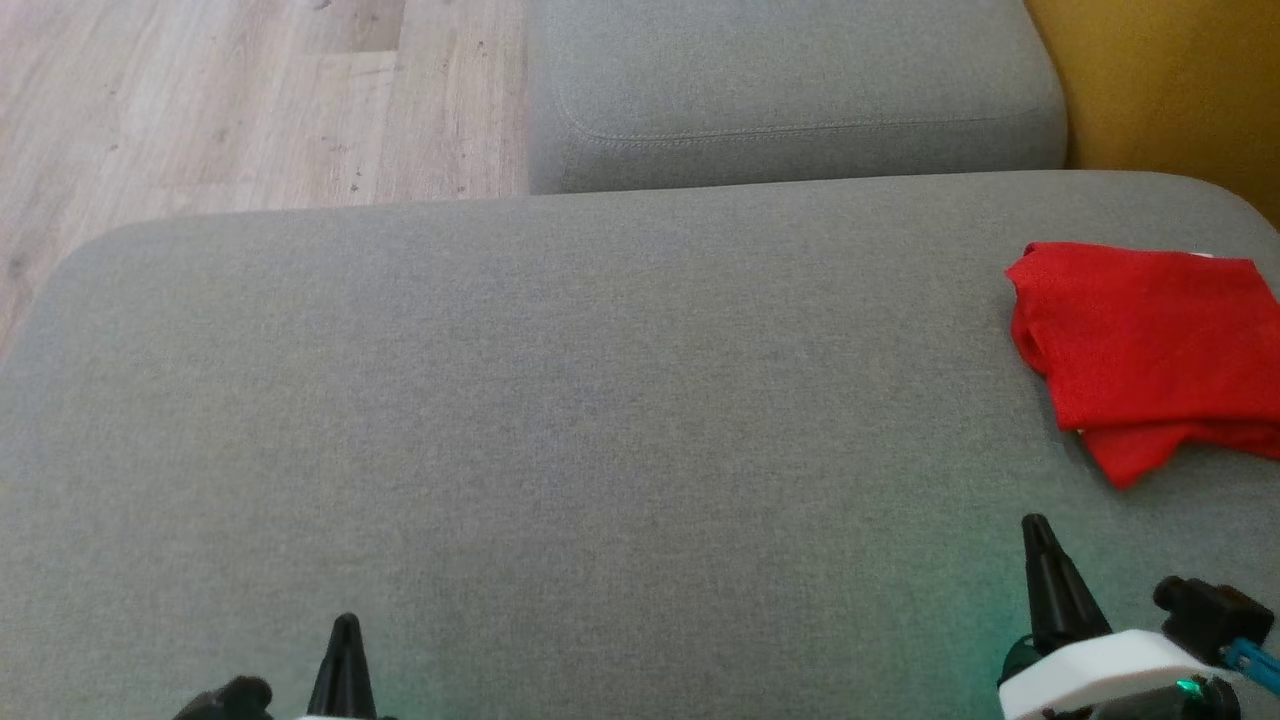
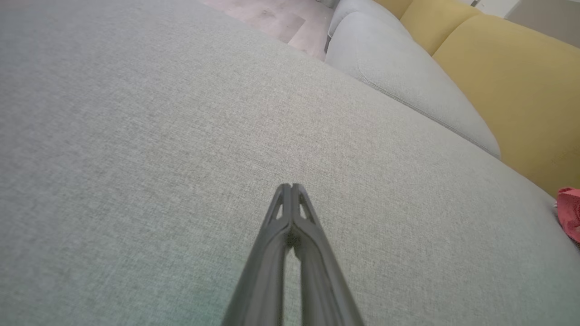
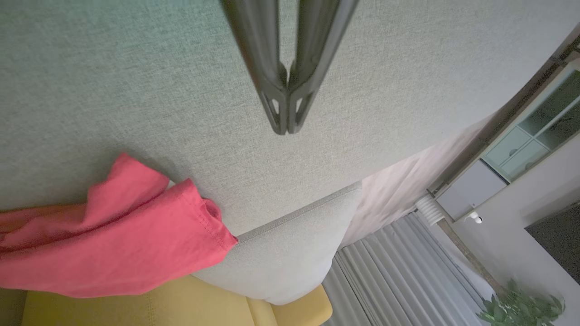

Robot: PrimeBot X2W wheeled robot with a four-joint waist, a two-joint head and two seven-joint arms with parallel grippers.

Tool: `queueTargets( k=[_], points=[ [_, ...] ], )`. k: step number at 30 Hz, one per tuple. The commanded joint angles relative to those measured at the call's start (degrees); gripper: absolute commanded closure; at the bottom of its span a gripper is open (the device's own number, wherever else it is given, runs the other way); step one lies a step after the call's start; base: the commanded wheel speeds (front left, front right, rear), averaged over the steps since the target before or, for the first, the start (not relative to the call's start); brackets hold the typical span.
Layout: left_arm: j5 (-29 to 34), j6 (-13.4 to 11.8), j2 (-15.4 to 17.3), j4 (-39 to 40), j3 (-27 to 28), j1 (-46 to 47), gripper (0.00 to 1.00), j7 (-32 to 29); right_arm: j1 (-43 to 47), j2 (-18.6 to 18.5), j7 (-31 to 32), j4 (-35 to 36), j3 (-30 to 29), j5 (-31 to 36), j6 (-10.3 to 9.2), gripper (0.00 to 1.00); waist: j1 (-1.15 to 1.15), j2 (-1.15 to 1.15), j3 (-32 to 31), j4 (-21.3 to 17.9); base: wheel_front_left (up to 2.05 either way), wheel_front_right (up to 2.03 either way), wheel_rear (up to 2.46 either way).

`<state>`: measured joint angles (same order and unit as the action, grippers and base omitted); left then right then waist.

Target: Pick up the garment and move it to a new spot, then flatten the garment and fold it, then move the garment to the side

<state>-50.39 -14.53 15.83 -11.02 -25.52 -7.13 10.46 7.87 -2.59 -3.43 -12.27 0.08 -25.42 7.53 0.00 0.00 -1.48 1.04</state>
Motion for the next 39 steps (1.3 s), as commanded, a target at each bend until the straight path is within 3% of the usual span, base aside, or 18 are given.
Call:
queueTargets(
  k=[1,39],
  points=[
    [-1.01,0.64,0.11,1.21,2.14,2.76,1.0,-0.42,-3.05,-0.76,0.3,1.52,-0.08,-1.76,-0.01,1.0,0.0,0.0,0.02,-0.01,0.0,0.0,0.0],
    [-16.45,8.54,-4.38,-0.29,12.72,6.61,1.0,-6.15,-7.02,-1.32,3.03,0.37,-1.47,-26.62,-0.02,1.0,0.0,0.0,0.63,-0.39,0.0,0.0,0.0]
  ],
)
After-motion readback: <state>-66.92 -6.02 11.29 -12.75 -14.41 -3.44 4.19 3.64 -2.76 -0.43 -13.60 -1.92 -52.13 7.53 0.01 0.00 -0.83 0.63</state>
